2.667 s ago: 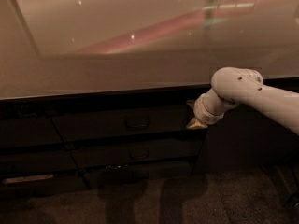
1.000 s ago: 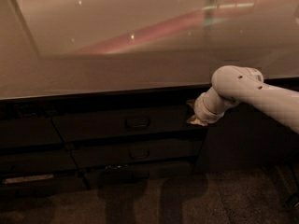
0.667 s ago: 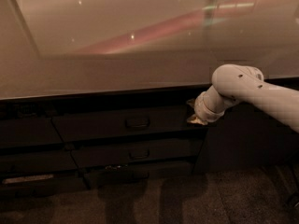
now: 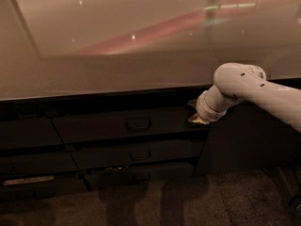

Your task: Open top drawer

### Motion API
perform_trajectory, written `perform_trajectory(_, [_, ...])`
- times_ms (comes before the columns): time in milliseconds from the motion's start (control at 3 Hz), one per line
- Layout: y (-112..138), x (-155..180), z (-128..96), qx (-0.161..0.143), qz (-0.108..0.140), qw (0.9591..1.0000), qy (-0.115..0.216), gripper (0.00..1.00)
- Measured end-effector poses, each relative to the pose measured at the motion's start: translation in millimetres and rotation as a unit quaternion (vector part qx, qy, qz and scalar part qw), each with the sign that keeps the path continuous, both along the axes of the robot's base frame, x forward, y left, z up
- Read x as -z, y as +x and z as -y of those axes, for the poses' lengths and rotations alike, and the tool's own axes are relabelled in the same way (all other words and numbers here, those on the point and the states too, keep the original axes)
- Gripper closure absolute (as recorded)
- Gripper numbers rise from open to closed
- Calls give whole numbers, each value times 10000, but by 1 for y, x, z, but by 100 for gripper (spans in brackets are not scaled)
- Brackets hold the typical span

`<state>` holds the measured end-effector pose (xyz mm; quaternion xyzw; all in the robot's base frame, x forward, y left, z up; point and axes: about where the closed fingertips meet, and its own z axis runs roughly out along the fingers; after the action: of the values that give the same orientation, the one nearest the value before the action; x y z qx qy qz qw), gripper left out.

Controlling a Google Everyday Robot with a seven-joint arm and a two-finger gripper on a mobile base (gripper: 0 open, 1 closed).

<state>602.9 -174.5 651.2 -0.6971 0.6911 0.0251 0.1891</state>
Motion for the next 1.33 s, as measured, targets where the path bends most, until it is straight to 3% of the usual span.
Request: perform_trajectory(1333, [1, -22, 0, -2, -1, 10000, 0, 100])
